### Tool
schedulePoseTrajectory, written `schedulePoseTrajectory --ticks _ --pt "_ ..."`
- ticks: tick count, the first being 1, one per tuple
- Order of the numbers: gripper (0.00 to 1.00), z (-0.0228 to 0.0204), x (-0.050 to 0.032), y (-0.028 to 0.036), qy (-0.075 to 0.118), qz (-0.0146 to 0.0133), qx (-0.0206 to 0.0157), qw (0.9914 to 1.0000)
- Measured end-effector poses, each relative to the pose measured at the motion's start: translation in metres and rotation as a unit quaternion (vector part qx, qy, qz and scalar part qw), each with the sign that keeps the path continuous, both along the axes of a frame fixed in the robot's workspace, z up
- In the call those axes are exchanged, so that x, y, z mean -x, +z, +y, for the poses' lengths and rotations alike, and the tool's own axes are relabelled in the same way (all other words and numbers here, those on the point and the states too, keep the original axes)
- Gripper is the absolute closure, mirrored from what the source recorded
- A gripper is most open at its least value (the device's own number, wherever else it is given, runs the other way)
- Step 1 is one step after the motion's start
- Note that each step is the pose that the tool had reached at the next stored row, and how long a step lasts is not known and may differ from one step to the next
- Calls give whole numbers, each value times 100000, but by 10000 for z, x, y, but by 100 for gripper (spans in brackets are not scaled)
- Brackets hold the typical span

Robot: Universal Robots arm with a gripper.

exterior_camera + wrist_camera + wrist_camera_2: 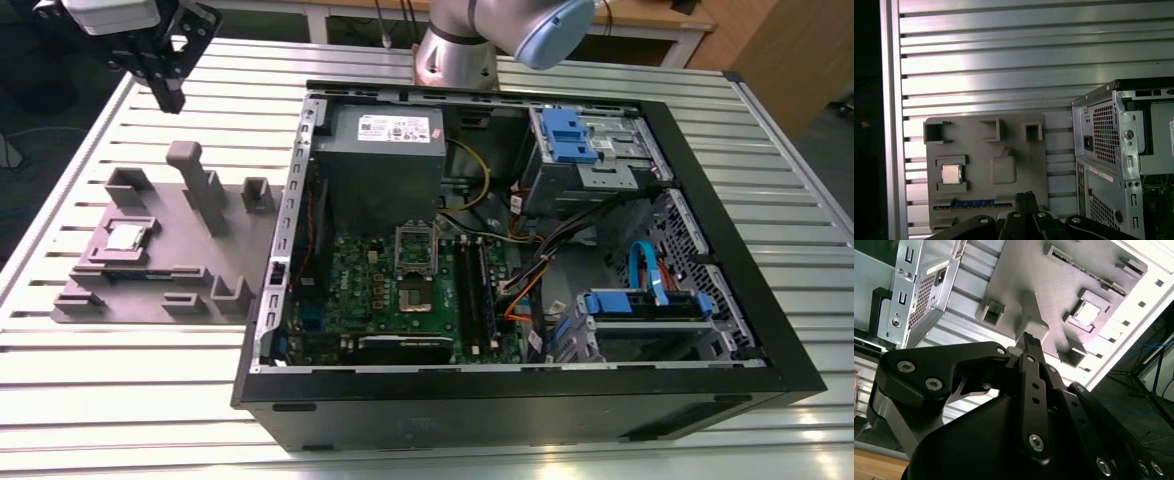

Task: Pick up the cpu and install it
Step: 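Reach for the cpu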

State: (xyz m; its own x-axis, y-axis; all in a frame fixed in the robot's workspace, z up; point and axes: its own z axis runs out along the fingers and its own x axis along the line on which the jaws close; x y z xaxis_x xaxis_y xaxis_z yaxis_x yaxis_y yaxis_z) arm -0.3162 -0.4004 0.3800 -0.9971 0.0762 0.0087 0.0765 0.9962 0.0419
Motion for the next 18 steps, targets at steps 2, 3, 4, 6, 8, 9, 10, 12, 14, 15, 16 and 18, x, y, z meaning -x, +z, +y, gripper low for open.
schedulePoseTrajectory --ticks 2,3,4,6,8,9,10,12,14,15,16,18 --pt "90 0 8 0 -3 0 4 100000" --pt "90 0 12 0 -2 1 1 100000" --pt "90 0 15 0 -2 -1 0 100000" --pt "90 0 23 0 -3 2 3 100000" --pt "90 0 30 0 -3 1 2 100000" --pt "90 0 34 0 -3 0 1 100000" --pt "90 0 37 0 -3 1 2 100000" --pt "90 0 45 0 -3 -3 2 100000" --pt "90 0 53 0 -3 -2 3 100000" --pt "90 0 58 0 -5 -1 2 100000" --pt "90 0 62 0 -2 2 4 100000" --pt "90 0 69 0 -1 -2 2 100000"
